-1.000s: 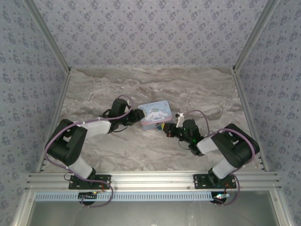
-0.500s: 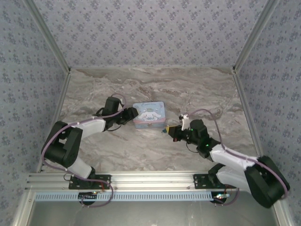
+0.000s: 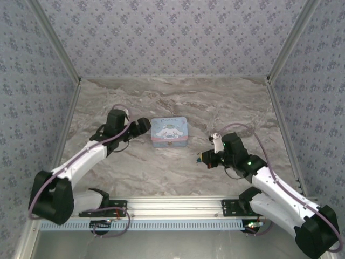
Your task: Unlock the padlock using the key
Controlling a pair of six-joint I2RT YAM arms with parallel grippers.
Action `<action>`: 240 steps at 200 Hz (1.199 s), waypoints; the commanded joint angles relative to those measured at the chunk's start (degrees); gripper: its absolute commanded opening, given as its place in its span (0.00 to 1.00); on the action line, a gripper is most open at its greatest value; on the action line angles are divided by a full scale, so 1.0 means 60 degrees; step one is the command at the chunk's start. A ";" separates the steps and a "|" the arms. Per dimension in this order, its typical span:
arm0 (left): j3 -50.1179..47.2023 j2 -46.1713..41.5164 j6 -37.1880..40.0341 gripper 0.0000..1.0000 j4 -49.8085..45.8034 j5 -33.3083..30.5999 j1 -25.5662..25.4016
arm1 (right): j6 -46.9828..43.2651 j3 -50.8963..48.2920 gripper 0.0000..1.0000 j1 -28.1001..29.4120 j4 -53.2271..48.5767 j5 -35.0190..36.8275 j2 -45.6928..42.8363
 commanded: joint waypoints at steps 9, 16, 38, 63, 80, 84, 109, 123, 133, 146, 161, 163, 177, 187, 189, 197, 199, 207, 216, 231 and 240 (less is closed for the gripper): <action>-0.0316 -0.1127 0.0127 0.86 -0.1277 -0.0938 0.0111 | -0.0548 0.0873 0.00 -0.0141 -0.1916 -0.0572 0.0816; -0.0370 -0.1363 0.0101 0.86 -0.1473 -0.1017 0.0111 | -0.0582 0.0960 0.00 -0.0163 -0.1954 -0.0715 0.1086; -0.0544 -0.2075 0.0056 0.86 -0.2065 -0.1235 0.0122 | -0.0568 0.1113 0.00 -0.0171 -0.1912 -0.1072 0.1920; -0.0763 -0.2762 0.0040 0.87 -0.2508 -0.1537 0.0119 | -0.0453 0.1084 0.00 -0.0227 -0.1569 -0.1384 0.2713; -0.0827 -0.3055 -0.0004 0.88 -0.2759 -0.1677 0.0118 | -0.0387 0.1089 0.00 -0.0274 -0.1314 -0.1556 0.3227; -0.0827 -0.3100 -0.0009 0.88 -0.2809 -0.1710 0.0112 | -0.0359 0.1098 0.00 -0.0285 -0.1231 -0.1600 0.3307; -0.0818 -0.3223 0.0011 0.88 -0.3043 -0.1798 0.0114 | -0.0231 0.1072 0.00 -0.0423 -0.0768 -0.2007 0.4059; -0.0767 -0.3223 0.0038 0.88 -0.3148 -0.1803 0.0122 | -0.0172 0.1059 0.00 -0.0490 -0.0495 -0.2209 0.4441; -0.0746 -0.3223 0.0046 0.88 -0.3186 -0.1793 0.0111 | -0.0142 0.1056 0.00 -0.0535 -0.0332 -0.2295 0.4721; -0.0738 -0.3249 0.0054 0.89 -0.3260 -0.1804 0.0111 | -0.0113 0.1072 0.00 -0.0587 -0.0119 -0.2442 0.5059; -0.0769 -0.3292 -0.0001 0.89 -0.3325 -0.1797 0.0111 | -0.0083 0.1152 0.00 -0.0620 0.0063 -0.2554 0.5420; -0.0769 -0.3292 -0.0003 0.89 -0.3330 -0.1802 0.0111 | -0.0082 0.1169 0.00 -0.0613 0.0093 -0.2566 0.5470; -0.0829 -0.3371 -0.0065 0.90 -0.3330 -0.1803 0.0111 | -0.0122 0.1260 0.00 -0.0618 0.0175 -0.2618 0.5751; -0.0861 -0.3431 -0.0090 0.90 -0.3346 -0.1815 0.0111 | -0.0180 0.1337 0.00 -0.0617 0.0165 -0.2615 0.5908; -0.0869 -0.3447 -0.0091 0.90 -0.3354 -0.1807 0.0111 | -0.0195 0.1336 0.00 -0.0620 0.0158 -0.2607 0.5933; -0.0899 -0.3486 -0.0125 0.91 -0.3362 -0.1830 0.0111 | -0.0249 0.1383 0.00 -0.0626 0.0158 -0.2604 0.6023; -0.0901 -0.3498 -0.0144 0.91 -0.3362 -0.1843 0.0111 | -0.0256 0.1392 0.01 -0.0633 0.0160 -0.2604 0.6035; -0.0955 -0.3526 -0.0183 0.91 -0.3376 -0.1861 0.0114 | -0.0299 0.1416 0.01 -0.0633 0.0152 -0.2590 0.6112; -0.1006 -0.3530 -0.0228 0.91 -0.3373 -0.1884 0.0111 | -0.0357 0.1424 0.02 -0.0626 0.0137 -0.2574 0.6165; -0.1065 -0.3517 -0.0268 0.91 -0.3365 -0.1863 0.0111 | -0.0416 0.1466 0.02 -0.0629 0.0089 -0.2546 0.6293; -0.1098 -0.3525 -0.0285 0.92 -0.3369 -0.1848 0.0111 | -0.0424 0.1469 0.03 -0.0641 0.0106 -0.2542 0.6338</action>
